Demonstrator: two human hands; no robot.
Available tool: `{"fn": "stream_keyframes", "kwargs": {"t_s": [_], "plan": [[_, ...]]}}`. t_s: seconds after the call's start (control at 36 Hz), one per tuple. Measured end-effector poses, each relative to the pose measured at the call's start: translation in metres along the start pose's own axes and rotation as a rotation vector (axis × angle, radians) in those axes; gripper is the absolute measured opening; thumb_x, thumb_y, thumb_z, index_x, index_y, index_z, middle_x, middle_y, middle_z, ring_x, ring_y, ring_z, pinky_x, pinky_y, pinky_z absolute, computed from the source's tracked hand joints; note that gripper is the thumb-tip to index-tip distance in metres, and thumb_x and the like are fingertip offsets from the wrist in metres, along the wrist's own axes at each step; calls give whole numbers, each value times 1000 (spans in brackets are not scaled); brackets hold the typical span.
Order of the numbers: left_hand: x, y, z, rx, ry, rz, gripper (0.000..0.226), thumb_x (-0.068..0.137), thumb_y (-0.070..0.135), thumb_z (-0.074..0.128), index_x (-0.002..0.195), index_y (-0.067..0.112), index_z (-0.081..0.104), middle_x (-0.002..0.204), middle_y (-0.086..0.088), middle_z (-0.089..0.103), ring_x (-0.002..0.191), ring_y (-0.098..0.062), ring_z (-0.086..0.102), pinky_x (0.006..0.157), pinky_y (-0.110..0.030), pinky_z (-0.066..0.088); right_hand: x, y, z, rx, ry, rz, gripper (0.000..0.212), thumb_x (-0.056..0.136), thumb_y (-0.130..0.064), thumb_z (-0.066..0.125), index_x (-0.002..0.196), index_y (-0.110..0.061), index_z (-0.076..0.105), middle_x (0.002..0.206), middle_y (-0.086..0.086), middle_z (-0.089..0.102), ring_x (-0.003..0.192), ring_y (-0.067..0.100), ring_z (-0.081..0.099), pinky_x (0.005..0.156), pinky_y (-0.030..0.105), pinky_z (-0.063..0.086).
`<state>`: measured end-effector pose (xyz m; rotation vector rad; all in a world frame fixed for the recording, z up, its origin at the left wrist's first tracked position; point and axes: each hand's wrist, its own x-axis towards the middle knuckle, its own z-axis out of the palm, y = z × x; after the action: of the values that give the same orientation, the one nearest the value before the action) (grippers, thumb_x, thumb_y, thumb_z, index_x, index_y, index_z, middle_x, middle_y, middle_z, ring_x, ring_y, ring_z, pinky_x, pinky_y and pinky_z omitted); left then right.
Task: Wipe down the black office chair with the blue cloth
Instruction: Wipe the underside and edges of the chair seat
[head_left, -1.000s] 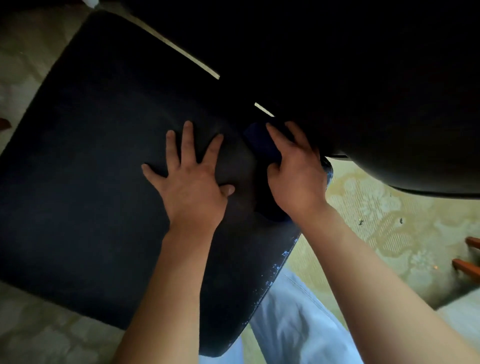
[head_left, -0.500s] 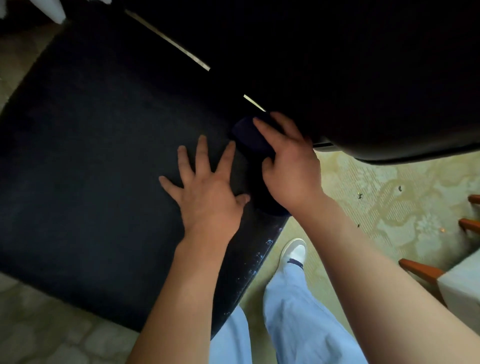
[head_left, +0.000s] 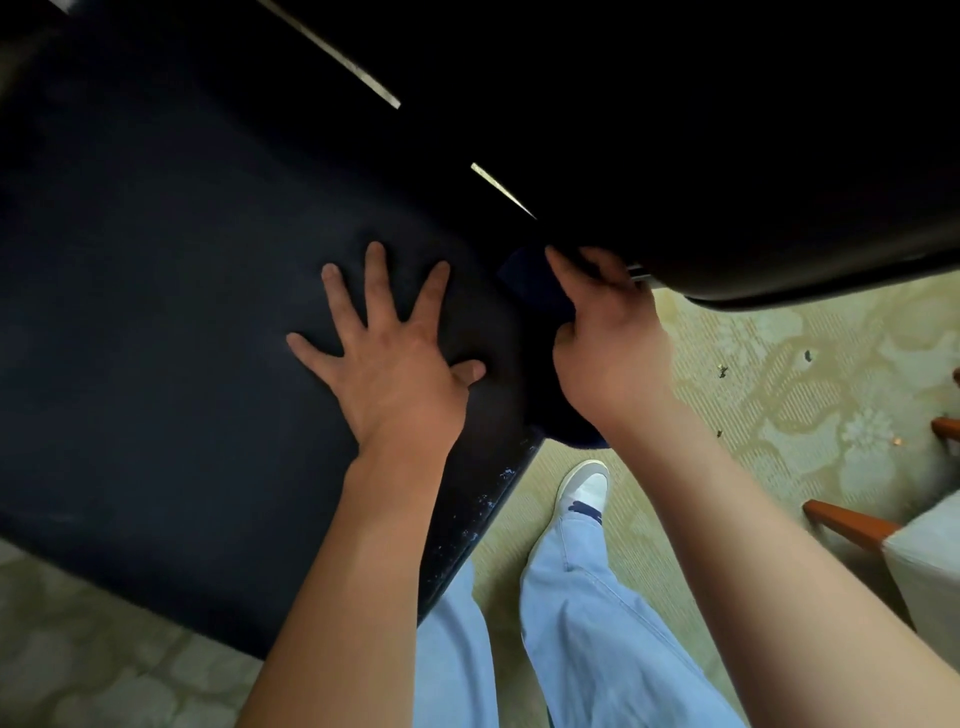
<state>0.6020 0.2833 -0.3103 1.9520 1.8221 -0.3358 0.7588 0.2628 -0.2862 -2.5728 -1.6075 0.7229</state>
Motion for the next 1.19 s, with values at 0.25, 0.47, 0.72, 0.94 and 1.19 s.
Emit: {"fn": "stream_keyframes", "kwargs": {"t_s": [0.25,0.47,0.72,0.94,1.19], "plan": [[-1,3,-2,22,-17,-20,99,77,66,71,155,49,11,168,-1,-11,153,-36,-13,109,-79,15,-26,51,-3,146,-14,43,73,81,-1,50,142,-41,46,145,-8,46,126,30,51,91,49,52],[0,3,-1,20,1,-1,98,79,67,68,156,47,10,168,-4,-9,153,-38,-12,109,-79,14,-21,62,-6,404,157,146,68,74,9,52,135,-21,60,138,-6,52,119,-2,46,96,-4,22],[5,5,2,-5,18,-25,98,78,66,70,155,48,13,168,-3,-5,153,-39,-9,108,-80,14,-13,58,9,408,82,142,74,81,7,48,146,-29,48,139,-6,47,124,5,45,90,-4,25],[3,5,0,30,-3,-12,98,79,68,68,155,48,10,168,-4,-6,153,-39,-8,108,-80,17,-59,71,15,407,-67,88,76,72,14,50,138,-25,58,129,-6,53,121,7,50,99,4,28],[0,6,-3,27,-10,-8,98,78,69,67,155,49,10,168,-3,-5,153,-38,-7,109,-77,21,-32,32,-20,213,108,-137,80,72,8,51,138,-37,55,147,-7,48,128,30,50,96,43,51]]}}
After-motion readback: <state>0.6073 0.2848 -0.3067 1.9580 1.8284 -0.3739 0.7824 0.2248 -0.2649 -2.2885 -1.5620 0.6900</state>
